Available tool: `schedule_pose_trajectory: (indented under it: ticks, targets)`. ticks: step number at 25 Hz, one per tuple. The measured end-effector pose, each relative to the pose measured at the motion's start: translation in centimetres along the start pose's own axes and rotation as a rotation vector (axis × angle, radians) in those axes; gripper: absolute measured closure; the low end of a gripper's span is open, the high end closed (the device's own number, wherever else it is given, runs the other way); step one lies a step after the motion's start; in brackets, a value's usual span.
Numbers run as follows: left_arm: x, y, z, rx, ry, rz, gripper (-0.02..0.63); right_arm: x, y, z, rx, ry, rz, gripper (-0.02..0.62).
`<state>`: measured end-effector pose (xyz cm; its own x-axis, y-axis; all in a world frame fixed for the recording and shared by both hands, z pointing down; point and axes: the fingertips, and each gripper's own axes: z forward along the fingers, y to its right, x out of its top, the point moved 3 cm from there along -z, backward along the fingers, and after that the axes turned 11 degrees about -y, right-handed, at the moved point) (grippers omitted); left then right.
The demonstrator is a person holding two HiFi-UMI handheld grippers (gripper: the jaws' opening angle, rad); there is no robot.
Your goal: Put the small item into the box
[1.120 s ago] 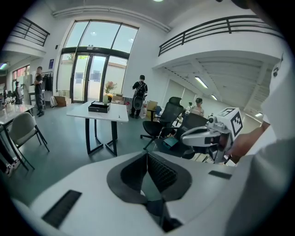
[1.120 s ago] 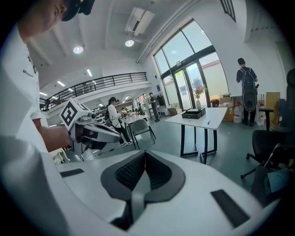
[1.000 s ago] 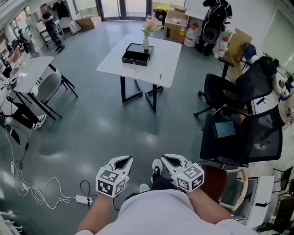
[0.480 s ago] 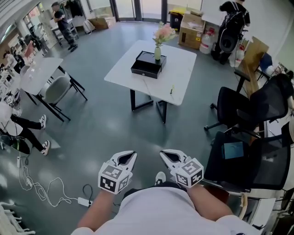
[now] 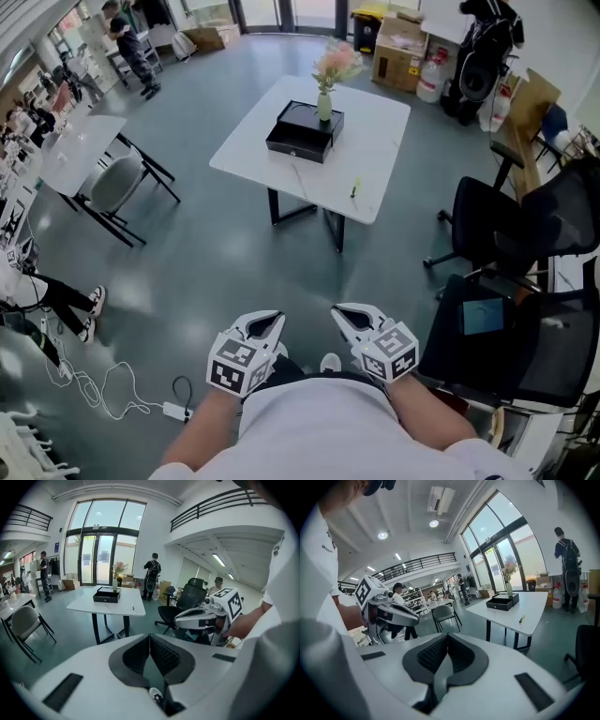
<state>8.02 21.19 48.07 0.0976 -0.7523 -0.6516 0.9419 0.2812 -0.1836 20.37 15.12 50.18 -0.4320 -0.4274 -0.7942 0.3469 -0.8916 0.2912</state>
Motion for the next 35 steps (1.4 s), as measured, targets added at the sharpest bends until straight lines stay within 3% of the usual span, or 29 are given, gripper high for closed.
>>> schedule_pose_trajectory:
  ticks: [10,20,30,35]
  targets:
    - [4.9,-6.1,3.3,-0.069,-0.016,0.056,0.589,3.7,4.2,4.0,-0.073,-0.014,0.035,0.578]
    - [11.9,-17.0,4.7,-0.144,-0.010,0.166,0.589,10.5,7.8,10.9,-0.220,-0.025,0.107,0.578]
    - [12.7,-27.1,5.4,-0.172,-0.062,0.223,0.589,14.4,8.9,17.8,-0.343,-0.061,0.124,0.578]
    - [12.8,-28.8,5.8,-0.210,-0.086,0.218,0.589,15.1,10.1,19.0,-0.377,-0.077,0.164,0.578]
